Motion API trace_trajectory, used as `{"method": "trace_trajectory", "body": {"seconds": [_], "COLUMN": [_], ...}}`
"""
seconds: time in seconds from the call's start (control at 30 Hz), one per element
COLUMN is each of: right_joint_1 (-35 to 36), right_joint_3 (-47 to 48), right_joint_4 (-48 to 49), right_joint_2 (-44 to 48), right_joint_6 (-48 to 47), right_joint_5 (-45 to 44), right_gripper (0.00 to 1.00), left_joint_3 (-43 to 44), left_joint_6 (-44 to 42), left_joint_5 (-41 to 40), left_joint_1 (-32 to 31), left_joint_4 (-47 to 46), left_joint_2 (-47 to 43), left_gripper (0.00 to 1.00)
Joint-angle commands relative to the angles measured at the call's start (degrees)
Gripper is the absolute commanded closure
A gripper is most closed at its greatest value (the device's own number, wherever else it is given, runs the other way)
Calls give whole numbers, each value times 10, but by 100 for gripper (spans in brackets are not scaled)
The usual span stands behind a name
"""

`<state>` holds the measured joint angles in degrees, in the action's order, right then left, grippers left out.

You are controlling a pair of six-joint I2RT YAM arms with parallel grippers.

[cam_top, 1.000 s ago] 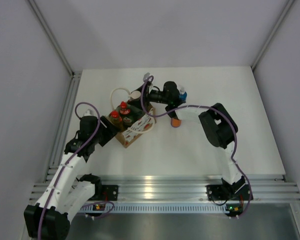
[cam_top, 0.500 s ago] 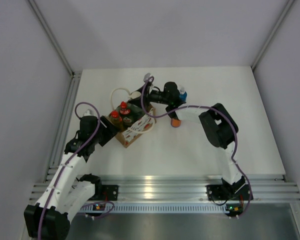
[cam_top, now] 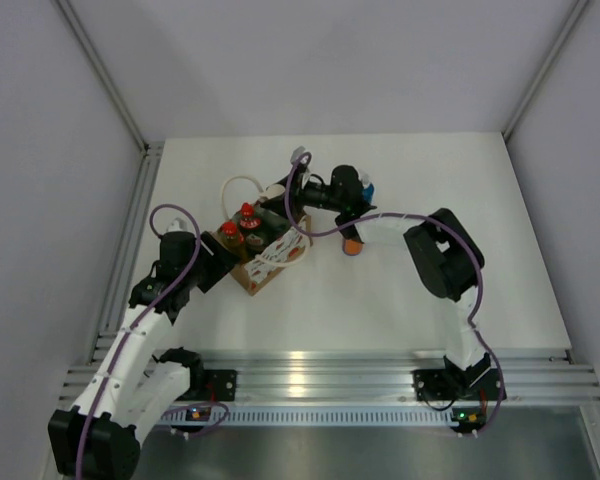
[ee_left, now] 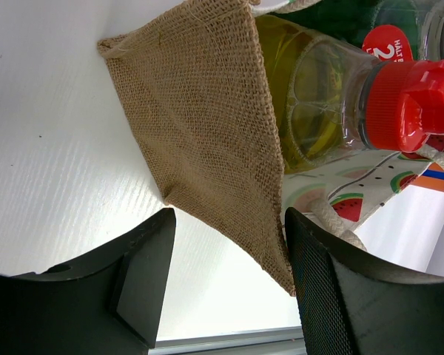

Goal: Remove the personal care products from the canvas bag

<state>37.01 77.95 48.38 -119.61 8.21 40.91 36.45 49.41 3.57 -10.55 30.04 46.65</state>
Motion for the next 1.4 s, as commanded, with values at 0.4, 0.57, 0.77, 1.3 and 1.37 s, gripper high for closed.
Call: {"method": "trace_trajectory", "body": {"seconds": [0.4, 0.57, 0.77, 1.3, 1.37], "right_joint_1": [10, 10, 10, -10, -19], "right_joint_3": [16, 24, 47, 144, 142], "right_joint_4": [63, 45, -33, -282, -306], "right_joint_2": [131, 153, 197, 329, 344], "right_joint_6": [14, 14, 8, -35, -48], "right_joint_5": [-32, -34, -60, -181, -205], "right_gripper": [100, 100, 100, 100, 100], "left_joint_3": [15, 14, 14, 18, 19], "left_joint_6": [-5, -5, -3, 3, 3], "left_joint_5": [-1, -1, 1, 8, 9], "left_joint_1": [3, 3, 3, 3, 3], "left_joint_4": [-7, -7, -7, -8, -7], "left_joint_2": [-18, -21, -22, -28, -28], "left_gripper": [34, 34, 34, 33, 33]}}
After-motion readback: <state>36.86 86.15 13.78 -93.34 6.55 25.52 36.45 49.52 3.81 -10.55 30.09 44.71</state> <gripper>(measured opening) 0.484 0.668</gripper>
